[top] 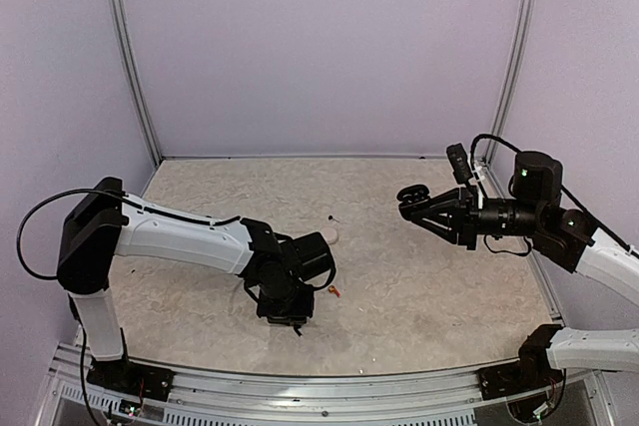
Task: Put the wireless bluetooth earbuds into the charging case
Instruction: Pick up the right earbud from the center of the board.
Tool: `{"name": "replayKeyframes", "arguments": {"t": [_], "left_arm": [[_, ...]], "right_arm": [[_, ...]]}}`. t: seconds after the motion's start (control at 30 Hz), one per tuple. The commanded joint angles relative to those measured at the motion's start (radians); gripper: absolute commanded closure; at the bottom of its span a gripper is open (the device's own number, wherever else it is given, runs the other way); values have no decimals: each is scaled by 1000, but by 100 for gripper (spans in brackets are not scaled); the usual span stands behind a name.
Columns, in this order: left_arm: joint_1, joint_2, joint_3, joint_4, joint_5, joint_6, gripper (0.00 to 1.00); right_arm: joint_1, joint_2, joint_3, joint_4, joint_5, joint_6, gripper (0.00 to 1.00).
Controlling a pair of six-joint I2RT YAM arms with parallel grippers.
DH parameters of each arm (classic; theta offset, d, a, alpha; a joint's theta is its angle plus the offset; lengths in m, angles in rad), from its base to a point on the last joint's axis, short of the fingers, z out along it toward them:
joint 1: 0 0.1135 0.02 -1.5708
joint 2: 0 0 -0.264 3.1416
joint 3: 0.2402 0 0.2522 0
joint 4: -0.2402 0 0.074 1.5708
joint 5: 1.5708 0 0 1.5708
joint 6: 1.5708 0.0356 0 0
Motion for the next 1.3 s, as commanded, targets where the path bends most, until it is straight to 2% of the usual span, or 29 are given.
{"name": "replayKeyframes", "arguments": {"t": [0.0, 0.33, 0.5, 0.77, 1.0, 1.27], "left_arm": [[2, 31, 19, -1, 2, 14, 72], [-7, 49, 27, -5, 2, 48, 76], [-14, 43, 19, -21, 2, 50, 73], [-17, 38, 14, -31, 2, 57, 74], [-16, 33, 19, -15, -17, 77, 82], [-19, -52, 14, 38, -143, 112, 89]], "right_arm": [[-7, -13, -10, 0, 8, -14, 100], [-7, -11, -9, -6, 13, -18, 100], [-7, -6, -3, -10, 13, -19, 100], [-7, -2, -2, -5, 12, -17, 100], [-7, 1, 1, -3, 10, -15, 100], [-8, -4, 0, 8, -4, -16, 100]]}}
